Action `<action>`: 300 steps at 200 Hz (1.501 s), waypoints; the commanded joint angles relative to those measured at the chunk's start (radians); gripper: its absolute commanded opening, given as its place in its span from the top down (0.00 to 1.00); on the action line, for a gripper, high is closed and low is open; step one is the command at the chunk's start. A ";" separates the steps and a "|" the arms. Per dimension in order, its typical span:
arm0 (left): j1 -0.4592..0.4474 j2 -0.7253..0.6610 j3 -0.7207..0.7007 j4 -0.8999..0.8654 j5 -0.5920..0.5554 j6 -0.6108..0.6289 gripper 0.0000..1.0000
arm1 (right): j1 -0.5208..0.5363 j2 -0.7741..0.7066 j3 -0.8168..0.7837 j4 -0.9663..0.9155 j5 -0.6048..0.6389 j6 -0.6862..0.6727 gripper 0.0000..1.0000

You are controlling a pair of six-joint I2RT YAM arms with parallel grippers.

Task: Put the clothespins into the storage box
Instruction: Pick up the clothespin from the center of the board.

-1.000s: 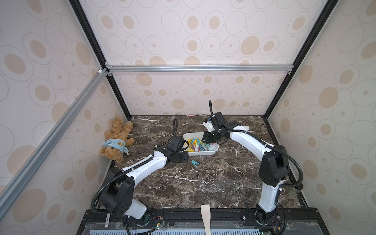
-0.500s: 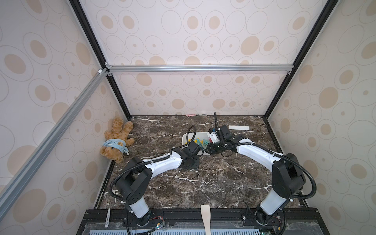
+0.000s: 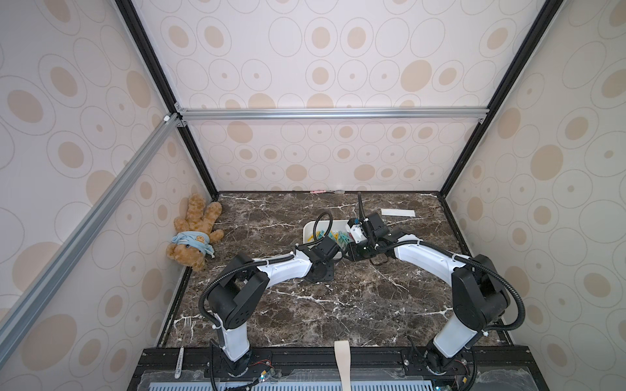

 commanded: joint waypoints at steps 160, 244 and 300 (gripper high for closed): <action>-0.018 0.044 0.040 -0.061 -0.106 0.015 0.84 | -0.007 -0.050 -0.023 0.017 -0.034 -0.005 0.73; -0.017 -0.049 -0.039 -0.068 -0.118 0.056 0.97 | -0.007 -0.068 -0.021 -0.002 -0.033 0.021 0.73; 0.004 -0.235 -0.153 -0.042 0.095 0.121 1.00 | -0.007 -0.091 -0.024 -0.040 -0.009 0.051 0.73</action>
